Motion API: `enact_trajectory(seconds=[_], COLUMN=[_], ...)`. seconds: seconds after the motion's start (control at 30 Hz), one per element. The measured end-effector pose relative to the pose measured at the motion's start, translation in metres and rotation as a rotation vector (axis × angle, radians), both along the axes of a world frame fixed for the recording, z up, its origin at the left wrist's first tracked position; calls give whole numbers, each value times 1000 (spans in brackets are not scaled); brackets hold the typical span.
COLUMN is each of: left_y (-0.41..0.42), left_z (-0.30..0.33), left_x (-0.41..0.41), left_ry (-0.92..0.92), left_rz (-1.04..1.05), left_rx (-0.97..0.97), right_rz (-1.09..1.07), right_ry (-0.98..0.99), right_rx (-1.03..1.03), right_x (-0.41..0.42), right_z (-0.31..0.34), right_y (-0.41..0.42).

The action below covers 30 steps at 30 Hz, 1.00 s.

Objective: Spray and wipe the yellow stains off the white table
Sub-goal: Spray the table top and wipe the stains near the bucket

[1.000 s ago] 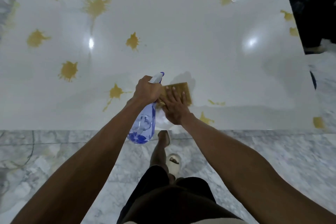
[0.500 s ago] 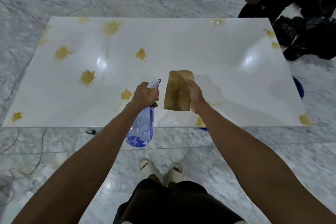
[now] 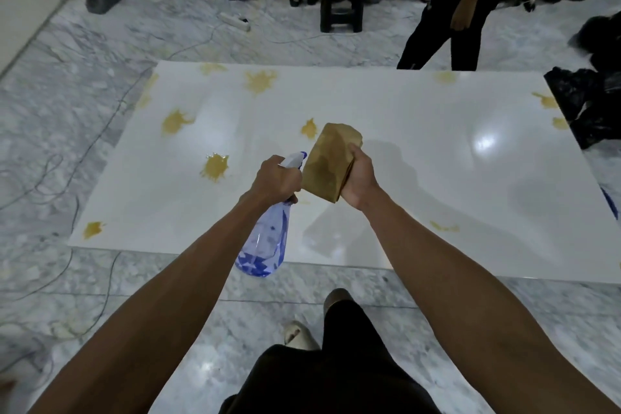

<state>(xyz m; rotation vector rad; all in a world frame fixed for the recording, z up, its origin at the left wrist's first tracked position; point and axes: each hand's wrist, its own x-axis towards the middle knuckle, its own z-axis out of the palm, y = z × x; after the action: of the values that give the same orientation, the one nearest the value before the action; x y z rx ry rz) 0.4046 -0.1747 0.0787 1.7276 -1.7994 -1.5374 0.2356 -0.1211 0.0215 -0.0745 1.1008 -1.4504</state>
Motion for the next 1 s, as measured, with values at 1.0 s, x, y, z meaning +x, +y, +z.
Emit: enact_trajectory(seconds=[1.0], left_y=[-253], left_z=[-34], left_x=[-57], left_ry=[-19], left_rz=[156], left_rx=[47], right_rz=[254], right_ry=[737], right_rx=[264], right_x=[-73], right_z=[-31], right_y=[-295])
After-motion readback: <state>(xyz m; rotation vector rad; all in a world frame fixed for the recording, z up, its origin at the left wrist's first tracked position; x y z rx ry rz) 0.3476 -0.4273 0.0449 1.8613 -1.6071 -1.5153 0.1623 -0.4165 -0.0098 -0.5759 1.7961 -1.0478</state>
